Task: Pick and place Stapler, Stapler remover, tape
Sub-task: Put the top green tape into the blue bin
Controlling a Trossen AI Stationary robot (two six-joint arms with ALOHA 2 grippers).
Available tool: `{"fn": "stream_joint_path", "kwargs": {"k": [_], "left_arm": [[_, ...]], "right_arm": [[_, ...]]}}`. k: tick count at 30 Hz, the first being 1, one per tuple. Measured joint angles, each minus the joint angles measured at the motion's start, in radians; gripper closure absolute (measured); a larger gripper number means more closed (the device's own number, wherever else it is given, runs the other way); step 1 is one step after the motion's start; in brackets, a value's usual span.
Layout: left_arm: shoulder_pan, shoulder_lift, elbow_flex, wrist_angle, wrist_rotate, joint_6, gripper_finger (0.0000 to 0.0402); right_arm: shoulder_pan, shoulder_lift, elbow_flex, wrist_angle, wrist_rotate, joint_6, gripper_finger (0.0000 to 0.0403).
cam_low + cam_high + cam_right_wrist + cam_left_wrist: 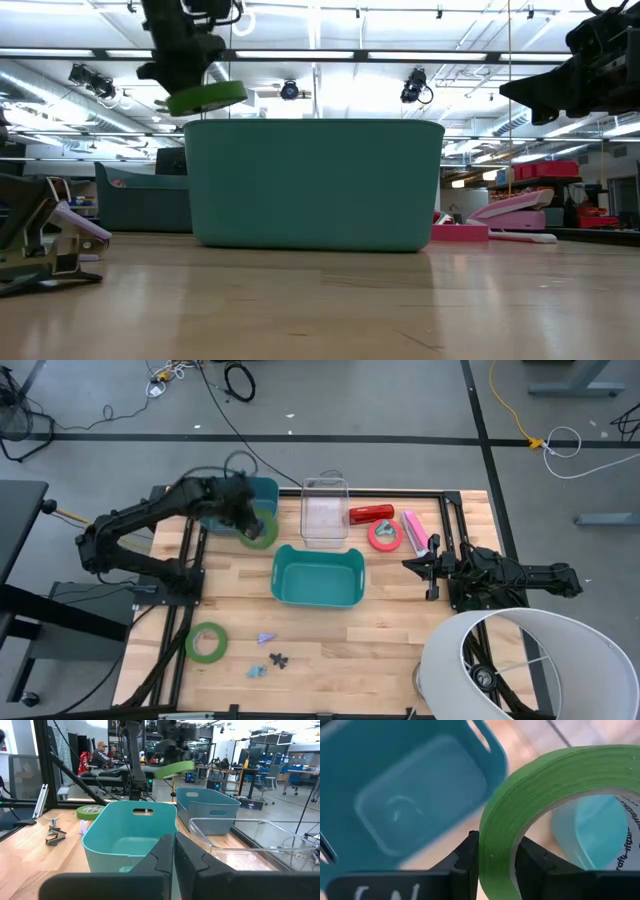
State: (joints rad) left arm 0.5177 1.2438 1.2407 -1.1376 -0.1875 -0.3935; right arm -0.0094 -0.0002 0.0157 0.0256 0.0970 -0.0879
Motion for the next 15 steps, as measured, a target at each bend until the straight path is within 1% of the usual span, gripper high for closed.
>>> {"fn": "stream_joint_path", "kwargs": {"k": [5,9,15], "left_arm": [[0.113,0.017,0.000,0.115,0.045,0.078,0.0304],[0.167,0.036,0.000,0.123,0.100,0.095,0.0304],[0.212,0.077,-0.001,0.124,0.101,0.087,0.0304]], "right_arm": [[0.000,0.000,0.000,0.000,0.000,0.000,0.0385],[0.000,0.000,0.000,0.000,0.000,0.000,0.0385],[0.000,0.000,0.000,0.000,0.000,0.000,0.0385]]}}
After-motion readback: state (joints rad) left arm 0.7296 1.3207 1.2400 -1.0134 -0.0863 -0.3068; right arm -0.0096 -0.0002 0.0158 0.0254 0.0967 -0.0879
